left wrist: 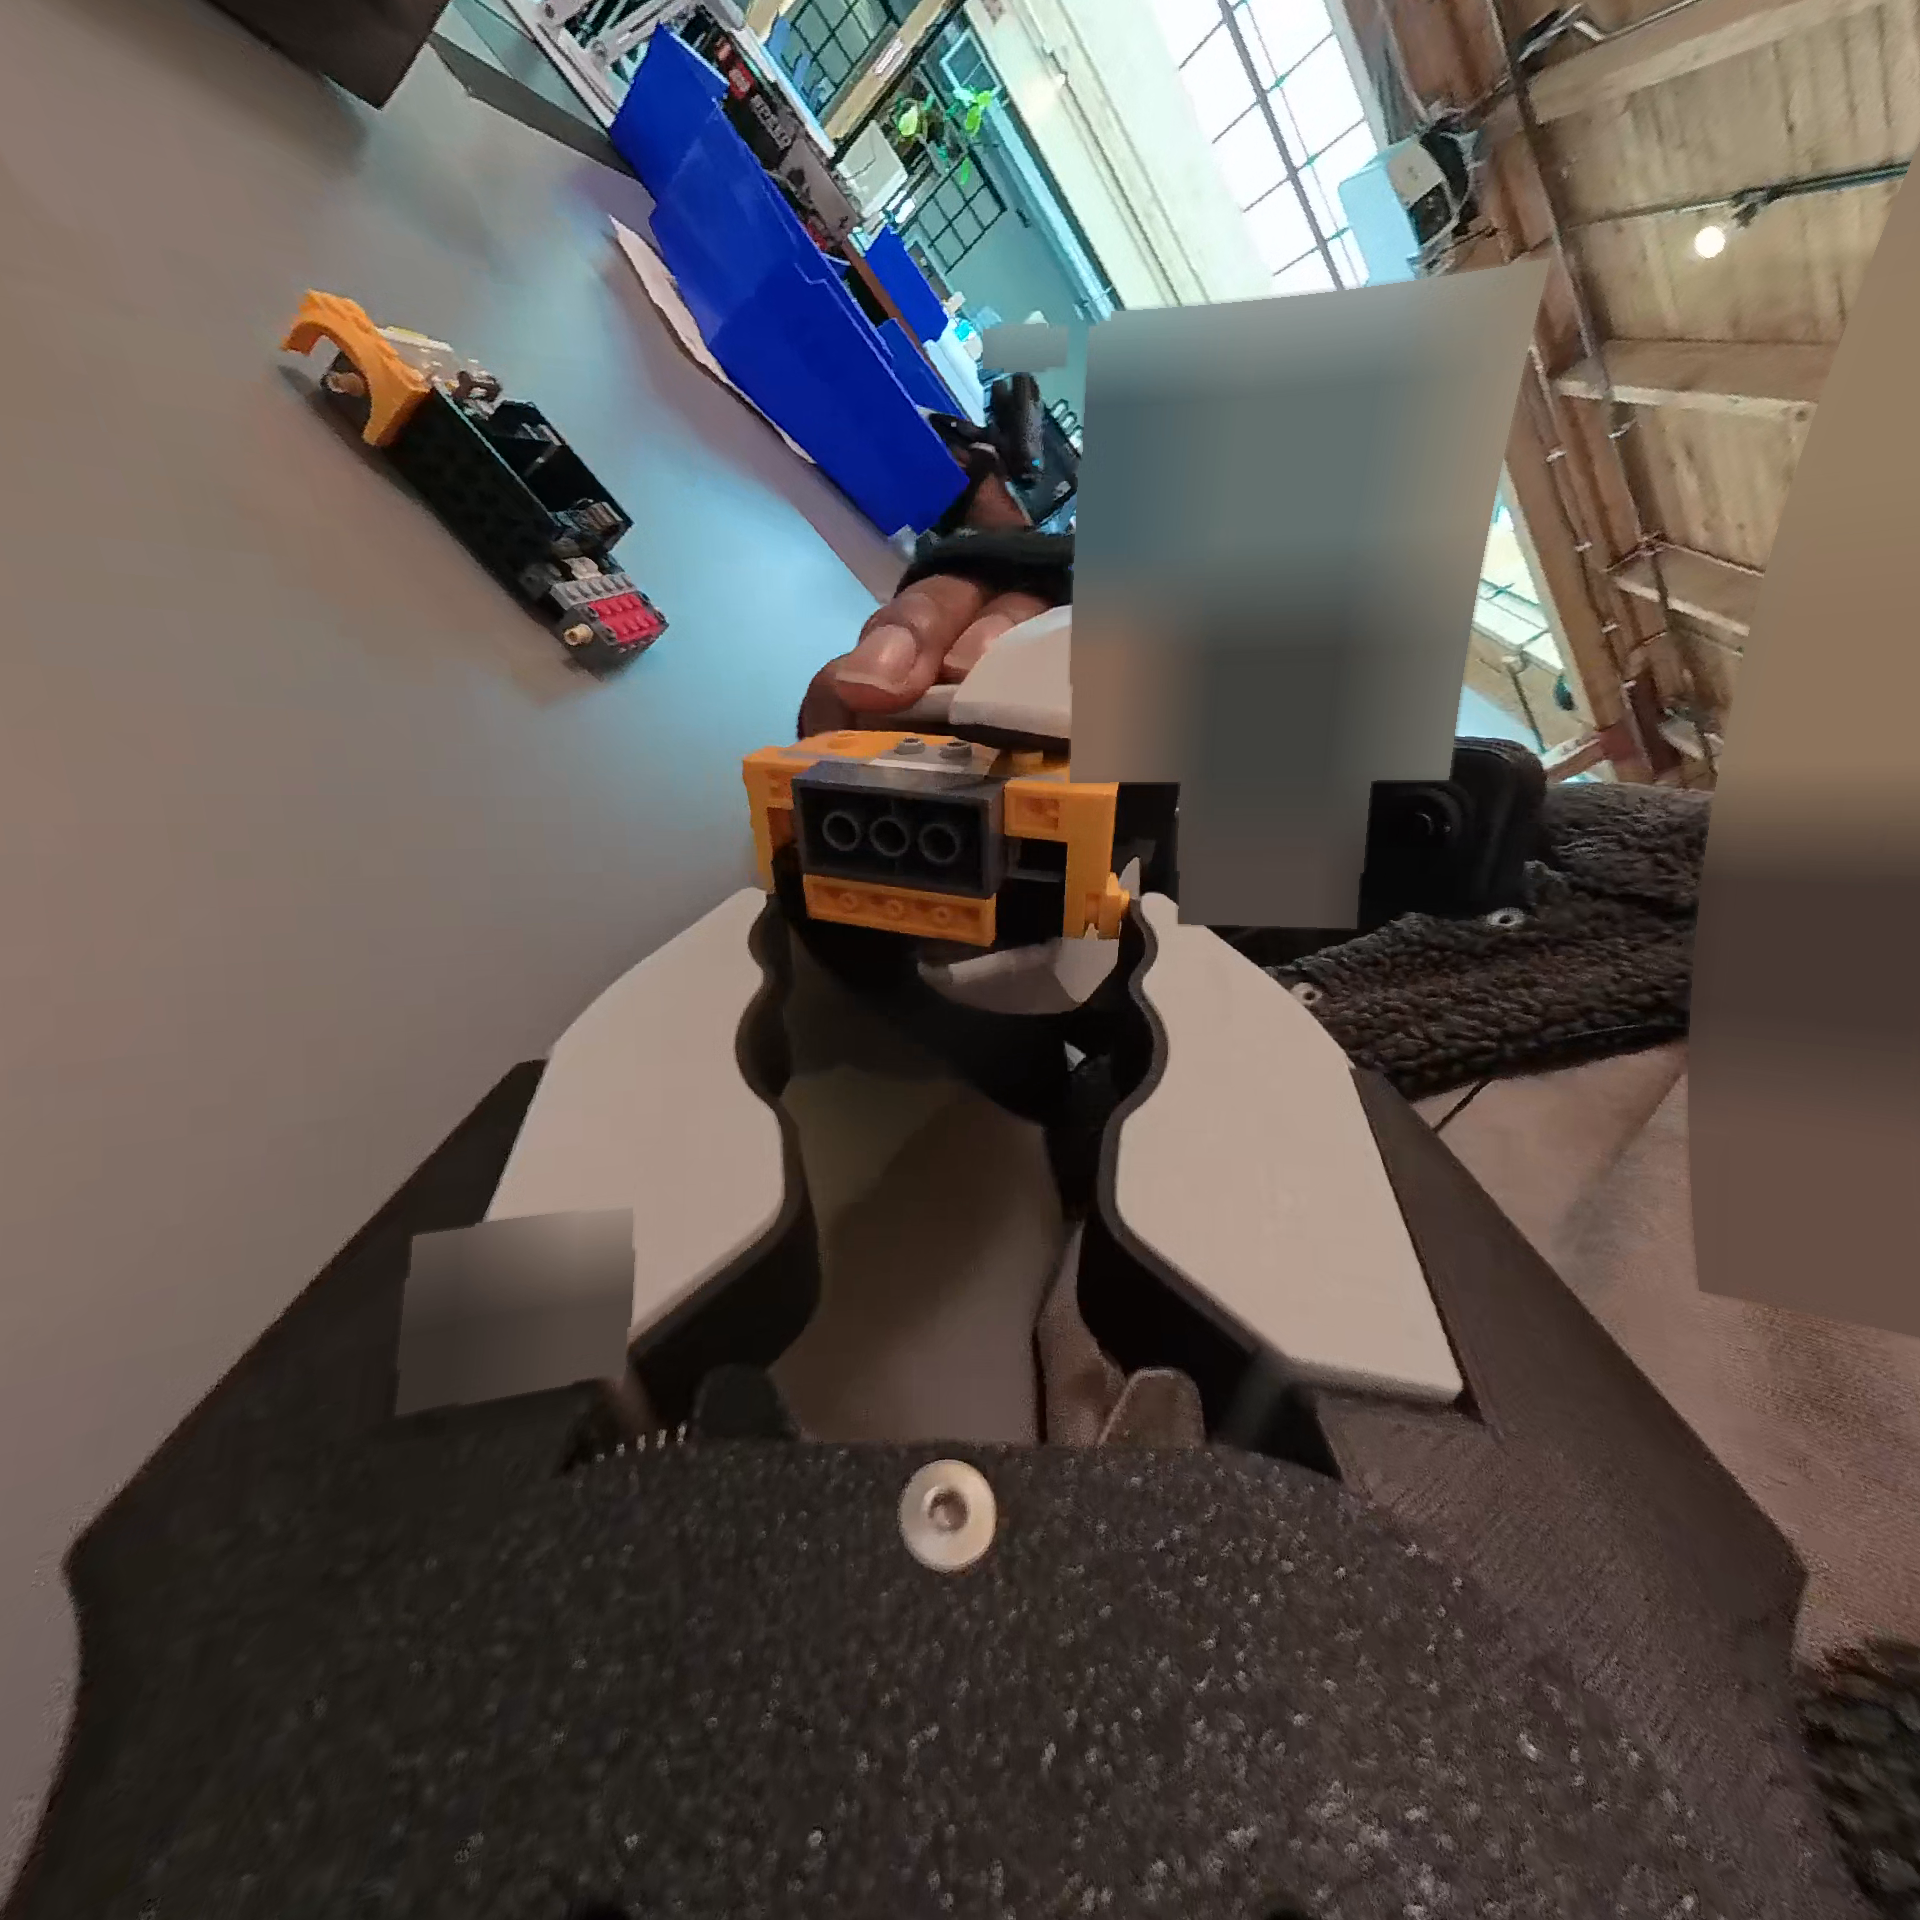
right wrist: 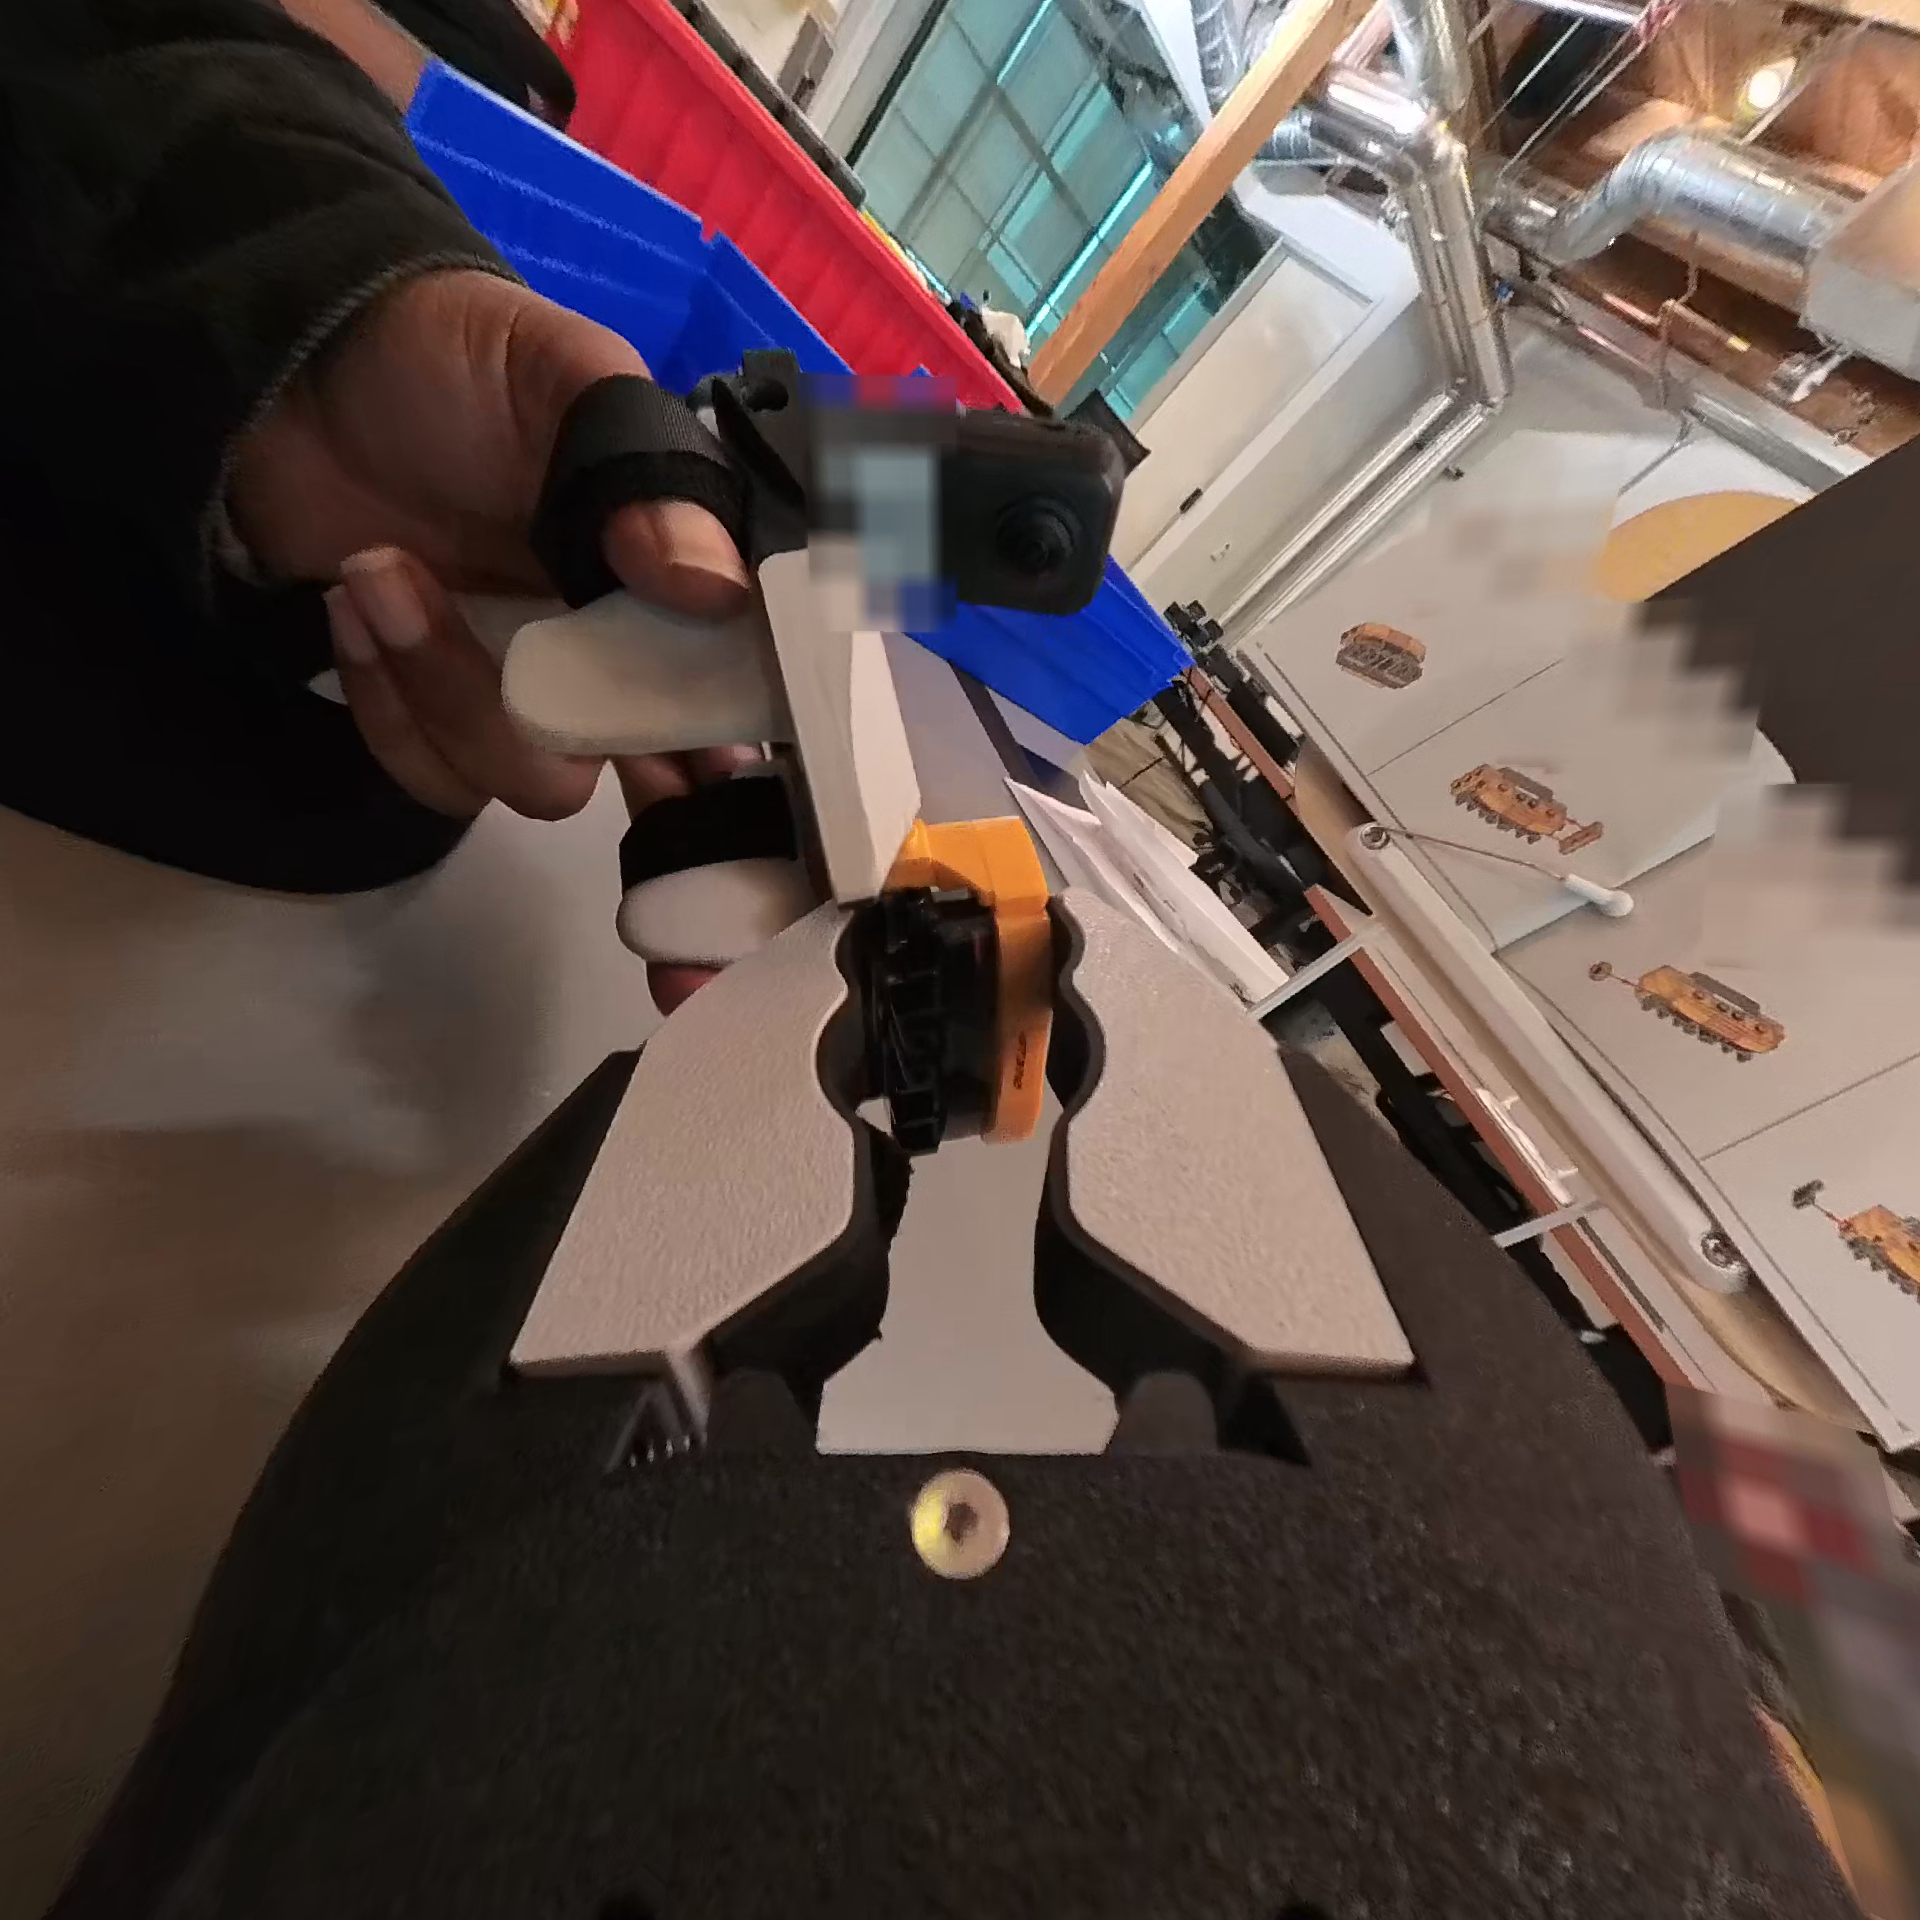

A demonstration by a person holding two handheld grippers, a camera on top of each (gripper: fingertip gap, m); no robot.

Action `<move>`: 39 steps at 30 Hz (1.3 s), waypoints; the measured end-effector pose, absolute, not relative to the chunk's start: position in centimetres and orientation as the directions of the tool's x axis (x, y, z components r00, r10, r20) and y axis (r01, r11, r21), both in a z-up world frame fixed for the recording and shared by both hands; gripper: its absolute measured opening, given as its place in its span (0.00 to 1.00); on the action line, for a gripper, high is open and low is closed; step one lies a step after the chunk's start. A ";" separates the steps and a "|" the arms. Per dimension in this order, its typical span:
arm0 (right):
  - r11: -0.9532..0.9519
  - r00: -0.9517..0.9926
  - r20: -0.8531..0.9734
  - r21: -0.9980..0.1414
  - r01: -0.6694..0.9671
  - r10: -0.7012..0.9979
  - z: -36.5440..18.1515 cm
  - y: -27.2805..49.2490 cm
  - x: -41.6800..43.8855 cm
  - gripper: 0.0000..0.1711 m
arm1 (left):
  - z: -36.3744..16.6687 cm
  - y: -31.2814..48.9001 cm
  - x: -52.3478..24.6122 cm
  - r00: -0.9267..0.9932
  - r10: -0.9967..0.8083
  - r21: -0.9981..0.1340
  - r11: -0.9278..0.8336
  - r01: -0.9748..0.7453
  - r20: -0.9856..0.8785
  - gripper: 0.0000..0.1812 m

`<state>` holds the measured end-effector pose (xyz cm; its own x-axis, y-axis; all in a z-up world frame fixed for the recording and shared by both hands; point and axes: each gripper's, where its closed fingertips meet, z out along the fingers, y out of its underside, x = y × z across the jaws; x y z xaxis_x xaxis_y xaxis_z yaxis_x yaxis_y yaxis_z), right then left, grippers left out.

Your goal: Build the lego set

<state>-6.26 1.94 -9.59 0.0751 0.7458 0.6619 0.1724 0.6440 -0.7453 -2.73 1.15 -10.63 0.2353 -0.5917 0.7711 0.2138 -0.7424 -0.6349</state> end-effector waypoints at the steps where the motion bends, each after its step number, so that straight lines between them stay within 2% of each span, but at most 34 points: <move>1: 0.639 0.077 0.655 -0.752 0.163 0.752 -9.4 1.9 -6.3 0.18 | -10.5 1.1 -2.7 0.224 -0.589 -0.629 -0.746 0.218 0.777 0.33; 14: 0.595 0.085 0.596 -0.803 0.036 0.798 -7.0 0.7 -5.7 0.17 | -8.5 0.3 -2.5 0.058 -0.581 -0.570 -0.766 0.296 0.812 0.36; 23: 0.653 0.083 0.662 -0.749 0.110 0.745 -7.9 0.6 -6.0 0.18 | -9.4 0.5 -2.6 0.144 -0.566 -0.581 -0.757 0.298 0.812 0.39; 25: 0.656 0.076 0.663 -0.748 0.103 0.744 -7.9 0.4 -6.1 0.18 | -9.3 0.5 -2.6 0.138 -0.567 -0.579 -0.757 0.302 0.812 0.37; 39: 0.628 0.043 0.628 -0.778 0.016 0.777 -6.9 -0.7 -5.7 0.17 | -8.3 -0.8 -2.2 0.085 -0.636 -0.634 -0.732 0.249 0.767 0.35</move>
<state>-5.72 -0.69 -6.93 0.0426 0.7774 0.6276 0.0162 0.6276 -0.7784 -2.19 -0.81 -8.29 0.0845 -0.6355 0.7674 0.2485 -0.7324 -0.6339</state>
